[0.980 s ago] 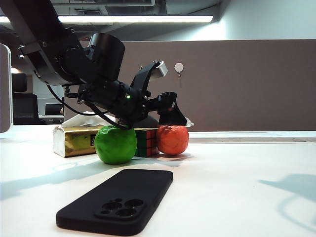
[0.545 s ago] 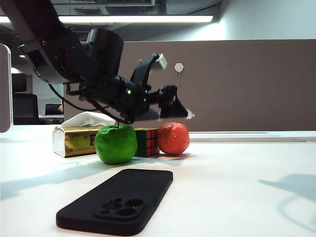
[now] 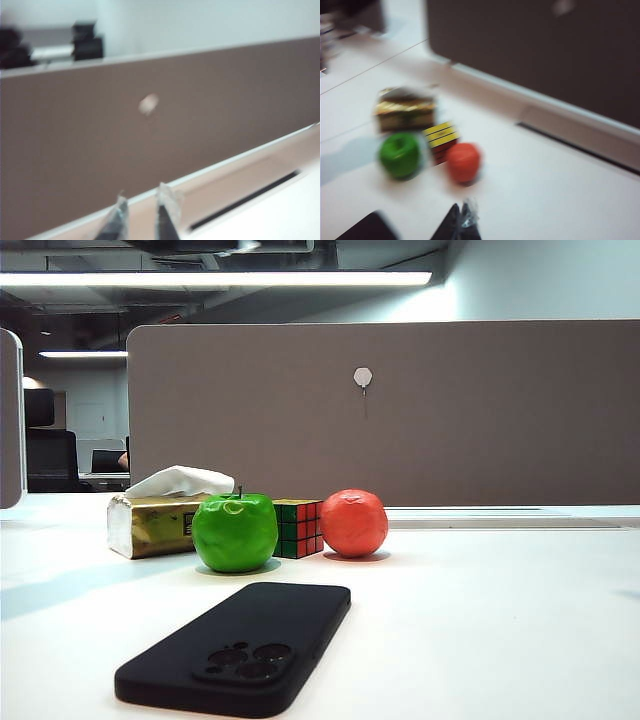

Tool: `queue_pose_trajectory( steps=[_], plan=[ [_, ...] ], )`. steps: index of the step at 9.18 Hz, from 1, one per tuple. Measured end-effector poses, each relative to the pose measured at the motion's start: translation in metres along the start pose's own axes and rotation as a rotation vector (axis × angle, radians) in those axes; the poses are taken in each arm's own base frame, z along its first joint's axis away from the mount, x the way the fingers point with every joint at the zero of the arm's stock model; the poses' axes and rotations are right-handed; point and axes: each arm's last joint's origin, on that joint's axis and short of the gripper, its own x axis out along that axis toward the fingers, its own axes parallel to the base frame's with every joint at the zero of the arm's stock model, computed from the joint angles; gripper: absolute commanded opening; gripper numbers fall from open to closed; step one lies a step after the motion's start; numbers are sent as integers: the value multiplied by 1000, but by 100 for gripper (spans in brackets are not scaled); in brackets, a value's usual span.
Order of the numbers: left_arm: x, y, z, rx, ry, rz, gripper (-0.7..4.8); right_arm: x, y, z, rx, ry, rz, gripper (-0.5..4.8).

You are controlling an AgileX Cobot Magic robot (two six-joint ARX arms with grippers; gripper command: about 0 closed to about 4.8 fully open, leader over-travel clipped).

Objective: Move all the fruits on the tabletop near the face of the Rubik's cube that has the color most similar to each fruit.

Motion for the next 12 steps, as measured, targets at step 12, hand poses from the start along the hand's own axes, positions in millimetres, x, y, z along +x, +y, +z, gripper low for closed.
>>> queue_pose_trajectory(
  steps=[12],
  plan=[
    [-216, -11, -15, -33, 170, 289, -6, -59, -16, -75, -105, -135, -209, -1]
  ],
)
